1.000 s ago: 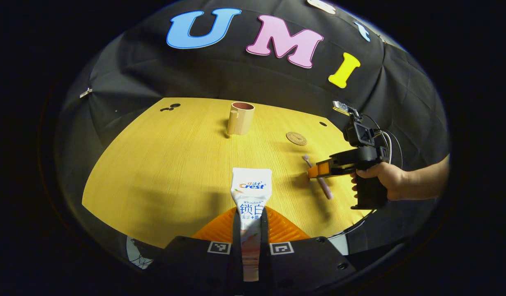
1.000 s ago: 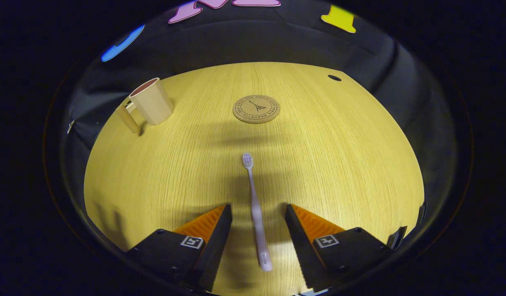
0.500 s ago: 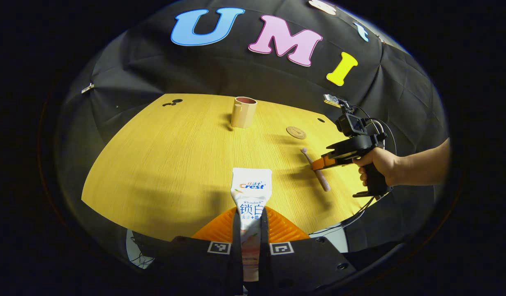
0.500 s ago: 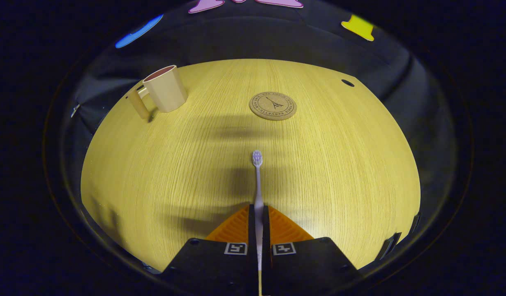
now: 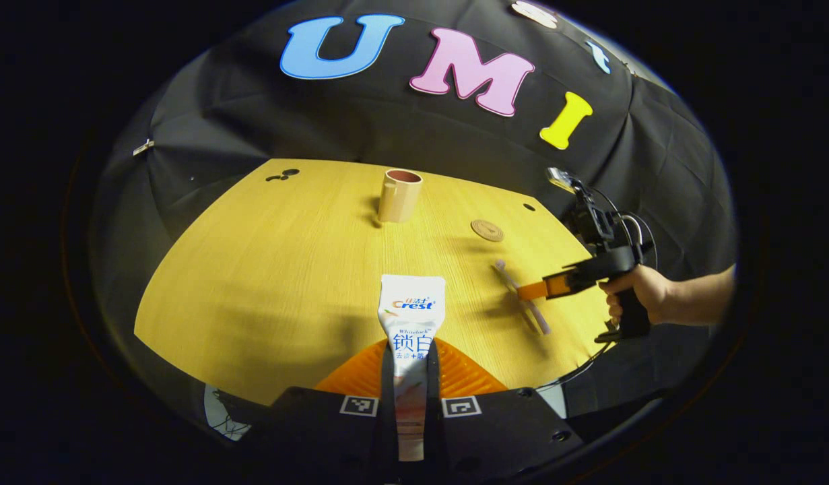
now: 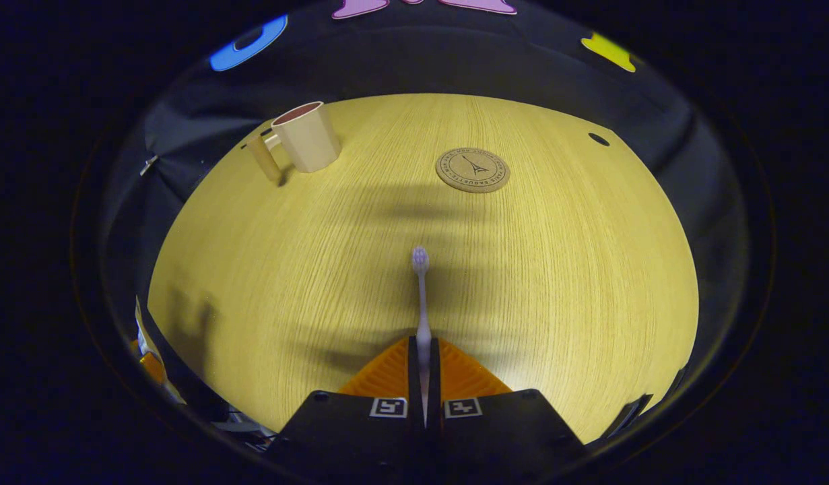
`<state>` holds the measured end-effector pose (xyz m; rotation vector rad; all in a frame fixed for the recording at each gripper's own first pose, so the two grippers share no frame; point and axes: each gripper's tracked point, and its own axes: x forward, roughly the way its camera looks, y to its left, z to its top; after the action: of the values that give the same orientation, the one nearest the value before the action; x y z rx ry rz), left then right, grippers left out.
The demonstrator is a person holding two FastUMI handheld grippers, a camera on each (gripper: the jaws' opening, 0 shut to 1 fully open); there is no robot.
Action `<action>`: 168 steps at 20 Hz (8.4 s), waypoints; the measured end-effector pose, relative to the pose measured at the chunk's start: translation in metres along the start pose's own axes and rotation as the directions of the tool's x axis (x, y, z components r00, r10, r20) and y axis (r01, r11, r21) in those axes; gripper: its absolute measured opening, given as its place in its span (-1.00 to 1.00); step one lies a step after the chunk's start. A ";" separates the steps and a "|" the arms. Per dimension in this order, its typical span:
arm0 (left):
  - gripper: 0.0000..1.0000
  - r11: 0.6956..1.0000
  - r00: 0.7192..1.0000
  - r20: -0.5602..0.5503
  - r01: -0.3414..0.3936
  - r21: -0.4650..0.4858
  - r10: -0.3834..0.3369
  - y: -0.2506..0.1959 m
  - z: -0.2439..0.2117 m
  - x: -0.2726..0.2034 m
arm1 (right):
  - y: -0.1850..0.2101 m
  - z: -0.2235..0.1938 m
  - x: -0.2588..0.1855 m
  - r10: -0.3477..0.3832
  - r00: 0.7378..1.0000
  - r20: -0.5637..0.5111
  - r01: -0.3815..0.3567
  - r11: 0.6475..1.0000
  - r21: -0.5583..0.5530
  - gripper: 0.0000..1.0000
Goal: Put the toothbrush and toothpaste on the desktop into the cup, then pick up the cup and place it on the coaster on the desktop.
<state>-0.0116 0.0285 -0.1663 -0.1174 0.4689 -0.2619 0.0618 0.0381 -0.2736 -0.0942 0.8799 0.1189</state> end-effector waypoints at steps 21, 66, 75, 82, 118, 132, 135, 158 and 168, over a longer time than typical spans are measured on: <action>-0.60 0.979 0.925 0.355 -0.069 -0.191 0.135 -0.011 0.249 0.106 | -0.054 0.076 -0.069 0.188 0.963 0.192 -0.206 0.975 0.084 -0.90; 0.96 0.935 0.898 0.304 -0.243 -0.260 0.318 0.028 0.162 0.123 | -0.001 0.184 -0.041 0.373 0.884 0.282 -0.382 0.924 -0.024 -0.90; 0.96 0.926 0.919 0.204 -0.286 -0.246 0.338 0.012 0.100 0.089 | 0.075 0.267 -0.039 0.458 0.793 0.403 -0.448 0.885 -0.124 -0.90; 0.96 0.918 0.915 0.201 -0.291 -0.268 0.349 0.014 0.082 0.089 | 0.121 0.317 -0.033 0.477 0.666 0.573 -0.500 0.856 -0.130 -0.90; 0.96 0.892 0.874 0.276 -0.300 -0.338 0.399 0.054 0.082 0.135 | 0.113 0.312 0.038 0.331 0.544 0.771 -0.433 0.898 -0.080 0.21; 0.96 0.972 0.944 0.234 -0.209 -0.112 0.230 0.038 0.150 0.161 | -0.038 0.279 -0.008 0.172 0.680 0.713 -0.212 0.977 -0.034 0.95; 0.96 0.983 0.970 0.158 -0.180 -0.044 0.184 0.042 0.155 0.181 | -0.075 0.261 -0.009 0.118 0.724 0.679 -0.160 0.987 -0.001 0.96; 0.61 0.933 0.863 -0.452 -0.057 0.355 0.224 0.058 0.150 0.289 | -0.175 0.047 -0.055 -0.030 0.930 0.368 -0.080 0.956 0.281 0.96; -0.36 0.934 0.833 -0.499 -0.057 0.353 0.240 0.046 0.142 0.290 | -0.168 0.040 -0.051 -0.031 0.939 0.343 -0.087 0.943 0.323 0.97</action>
<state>0.3131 0.0002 -0.1727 0.3302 0.9845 -0.2103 0.0845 -0.1261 -0.2032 0.2523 0.5393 0.0098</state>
